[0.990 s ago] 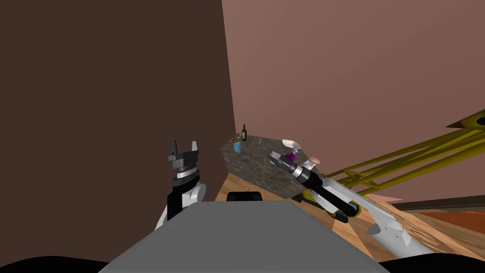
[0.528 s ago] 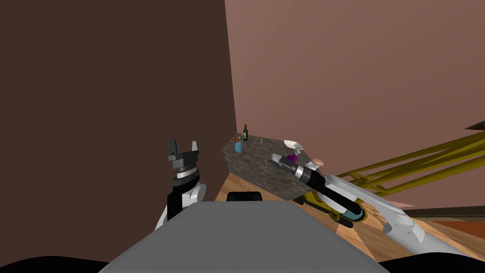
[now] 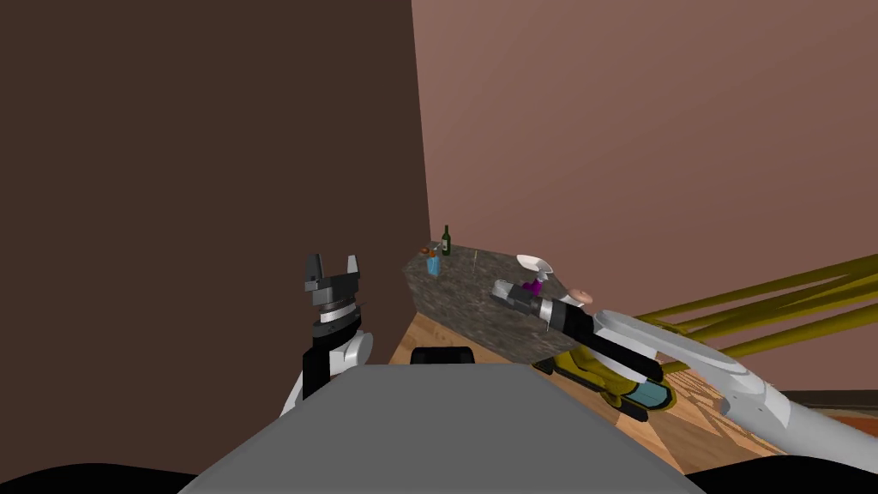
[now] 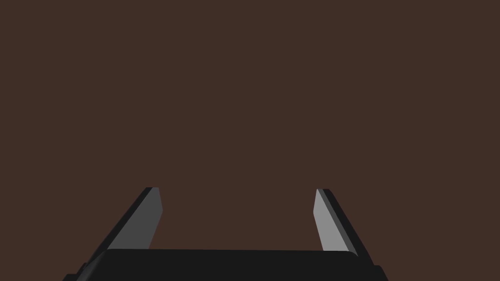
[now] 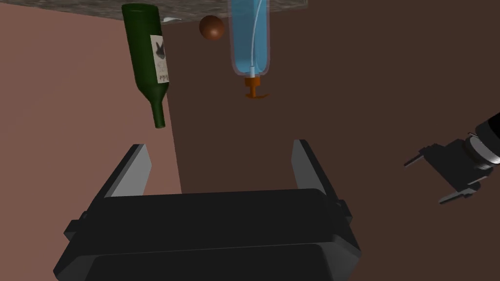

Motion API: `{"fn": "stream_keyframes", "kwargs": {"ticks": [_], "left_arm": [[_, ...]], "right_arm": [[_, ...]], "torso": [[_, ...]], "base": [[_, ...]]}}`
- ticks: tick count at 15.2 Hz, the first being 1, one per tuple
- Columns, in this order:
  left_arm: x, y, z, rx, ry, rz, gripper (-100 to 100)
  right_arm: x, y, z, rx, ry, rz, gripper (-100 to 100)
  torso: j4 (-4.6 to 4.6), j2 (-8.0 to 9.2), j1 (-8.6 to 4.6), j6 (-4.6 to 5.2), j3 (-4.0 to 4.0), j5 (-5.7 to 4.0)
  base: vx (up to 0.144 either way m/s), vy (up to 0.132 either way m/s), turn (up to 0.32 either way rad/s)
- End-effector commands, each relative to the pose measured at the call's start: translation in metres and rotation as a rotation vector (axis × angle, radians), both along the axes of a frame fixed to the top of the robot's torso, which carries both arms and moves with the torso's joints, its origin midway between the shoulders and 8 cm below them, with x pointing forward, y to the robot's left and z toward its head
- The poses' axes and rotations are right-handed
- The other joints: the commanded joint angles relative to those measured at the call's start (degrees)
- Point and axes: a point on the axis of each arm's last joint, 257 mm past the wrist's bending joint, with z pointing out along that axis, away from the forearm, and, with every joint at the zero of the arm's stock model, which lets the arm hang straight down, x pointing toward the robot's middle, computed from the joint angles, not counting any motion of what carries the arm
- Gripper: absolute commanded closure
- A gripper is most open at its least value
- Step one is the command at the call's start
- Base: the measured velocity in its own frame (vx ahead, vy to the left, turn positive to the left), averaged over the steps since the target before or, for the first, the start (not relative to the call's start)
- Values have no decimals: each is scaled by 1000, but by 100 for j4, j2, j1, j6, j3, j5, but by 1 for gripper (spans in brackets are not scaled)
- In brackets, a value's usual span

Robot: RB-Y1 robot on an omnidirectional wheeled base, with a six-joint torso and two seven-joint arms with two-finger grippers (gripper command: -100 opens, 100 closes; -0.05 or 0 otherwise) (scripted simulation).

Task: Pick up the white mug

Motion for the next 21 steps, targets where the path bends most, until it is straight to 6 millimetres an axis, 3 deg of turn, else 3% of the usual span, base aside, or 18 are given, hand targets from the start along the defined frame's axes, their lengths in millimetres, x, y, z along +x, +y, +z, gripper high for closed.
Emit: {"fn": "stream_keyframes", "kwargs": {"ticks": [1, 3, 4, 7, 8, 12, 13, 16, 17, 21], "left_arm": [[0, 0, 0, 0, 0, 0, 0], [0, 0, 0, 0, 0, 0, 0], [0, 0, 0, 0, 0, 0, 0], [0, 0, 0, 0, 0, 0, 0], [0, 0, 0, 0, 0, 0, 0], [0, 0, 0, 0, 0, 0, 0], [0, 0, 0, 0, 0, 0, 0], [0, 0, 0, 0, 0, 0, 0], [0, 0, 0, 0, 0, 0, 0], [0, 0, 0, 0, 0, 0, 0]], "right_arm": [[0, -5, -5, -58, 9, 19, -100], [0, -6, -6, -76, 13, 32, -100], [-1, -19, -17, -154, 21, 32, -100], [-2, -20, -18, -202, 32, 66, -100], [-2, -34, -28, -269, 36, 63, -100], [-3, -36, -28, -327, 47, 105, -100], [-4, -50, -37, -400, 53, 110, -100], [-4, -51, -37, -450, 61, 148, -100], [-5, -65, -45, -514, 64, 151, -100], [-5, -67, -44, -570, 73, 196, -100]], "torso": [[0, 0, 0, 0, 0, 0], [0, 0, 0, 1, 0, 0], [0, 1, 0, 2, 1, 0], [0, -1, 0, 1, -1, 0], [0, 0, 0, 2, 0, 0], [0, -2, 0, 1, -1, 0], [0, 0, 1, 2, 0, 0], [-1, -3, 1, 0, -2, 0], [0, -3, 1, 1, -2, 0], [-1, -4, 1, 1, -2, 0]], "base": [[6, 2, 31], [0, 0, 0], [7, 3, 68], [8, 2, 34], [8, 3, 54], [8, 1, 26], [9, 5, 55], [11, 2, 36], [14, 1, 57], [10, 0, 22]]}}
